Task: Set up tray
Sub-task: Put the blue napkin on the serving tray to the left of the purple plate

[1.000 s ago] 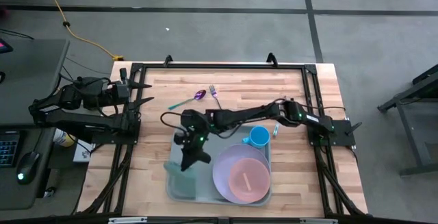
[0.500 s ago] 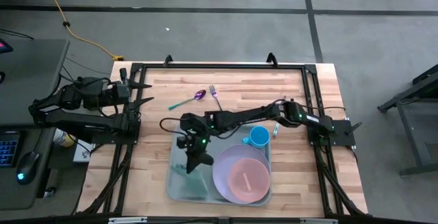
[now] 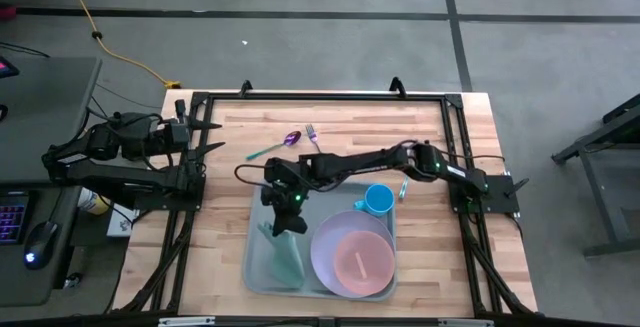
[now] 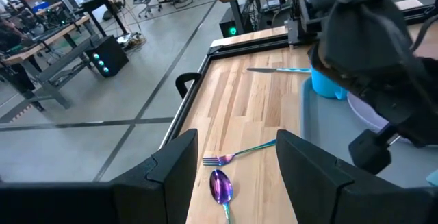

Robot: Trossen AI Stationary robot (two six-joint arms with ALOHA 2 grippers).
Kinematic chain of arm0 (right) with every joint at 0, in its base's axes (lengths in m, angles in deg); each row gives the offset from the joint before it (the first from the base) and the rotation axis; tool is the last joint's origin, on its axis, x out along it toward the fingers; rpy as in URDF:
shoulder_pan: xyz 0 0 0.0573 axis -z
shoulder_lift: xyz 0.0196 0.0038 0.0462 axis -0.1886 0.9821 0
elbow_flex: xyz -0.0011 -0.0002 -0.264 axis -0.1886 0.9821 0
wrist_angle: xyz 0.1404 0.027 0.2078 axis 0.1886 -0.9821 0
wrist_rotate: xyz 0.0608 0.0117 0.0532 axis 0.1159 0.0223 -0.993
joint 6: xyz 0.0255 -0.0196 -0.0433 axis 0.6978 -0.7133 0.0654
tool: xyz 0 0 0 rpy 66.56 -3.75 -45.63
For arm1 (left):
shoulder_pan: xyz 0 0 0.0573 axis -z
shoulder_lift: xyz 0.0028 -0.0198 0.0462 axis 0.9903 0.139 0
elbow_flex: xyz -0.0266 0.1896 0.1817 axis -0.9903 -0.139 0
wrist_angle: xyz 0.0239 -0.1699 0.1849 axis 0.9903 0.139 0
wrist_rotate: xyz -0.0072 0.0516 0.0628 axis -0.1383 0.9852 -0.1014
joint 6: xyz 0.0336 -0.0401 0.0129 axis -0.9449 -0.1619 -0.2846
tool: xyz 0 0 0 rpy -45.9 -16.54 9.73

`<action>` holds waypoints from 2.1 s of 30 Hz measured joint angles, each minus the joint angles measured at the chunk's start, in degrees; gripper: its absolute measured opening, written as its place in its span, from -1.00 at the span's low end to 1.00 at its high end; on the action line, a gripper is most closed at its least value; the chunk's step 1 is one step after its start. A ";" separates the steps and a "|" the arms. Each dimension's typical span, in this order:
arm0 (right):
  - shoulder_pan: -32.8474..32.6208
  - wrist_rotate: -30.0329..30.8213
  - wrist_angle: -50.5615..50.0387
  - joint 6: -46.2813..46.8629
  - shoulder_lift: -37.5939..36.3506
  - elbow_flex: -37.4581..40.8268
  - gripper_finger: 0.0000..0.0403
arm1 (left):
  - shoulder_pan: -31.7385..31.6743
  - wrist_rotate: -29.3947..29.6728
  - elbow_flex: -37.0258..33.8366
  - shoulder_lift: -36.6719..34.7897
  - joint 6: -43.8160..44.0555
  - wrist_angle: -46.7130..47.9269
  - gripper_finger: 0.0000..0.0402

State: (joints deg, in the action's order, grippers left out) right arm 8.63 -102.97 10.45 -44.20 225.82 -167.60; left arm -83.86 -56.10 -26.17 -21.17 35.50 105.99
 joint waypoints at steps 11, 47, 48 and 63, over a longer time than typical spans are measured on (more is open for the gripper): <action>3.11 3.06 -5.90 -2.85 -0.24 0.00 -1.00 | -0.02 -0.02 -0.01 0.00 0.02 0.38 0.13; 6.78 0.78 -12.59 -14.05 -3.97 -0.07 -0.99 | 0.00 -0.05 -0.04 0.55 0.17 1.62 0.13; 7.03 1.38 -13.64 -14.28 -3.97 -0.07 -0.98 | 0.00 -0.04 -0.04 0.55 0.17 1.62 0.13; 11.25 3.37 -19.16 -14.24 -4.94 0.02 -0.20 | -0.01 -0.31 -0.04 0.55 0.17 1.62 0.13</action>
State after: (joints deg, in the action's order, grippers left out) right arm 19.89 -99.59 -8.71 -58.43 220.88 -167.58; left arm -83.87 -56.41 -26.22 -20.62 35.67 107.61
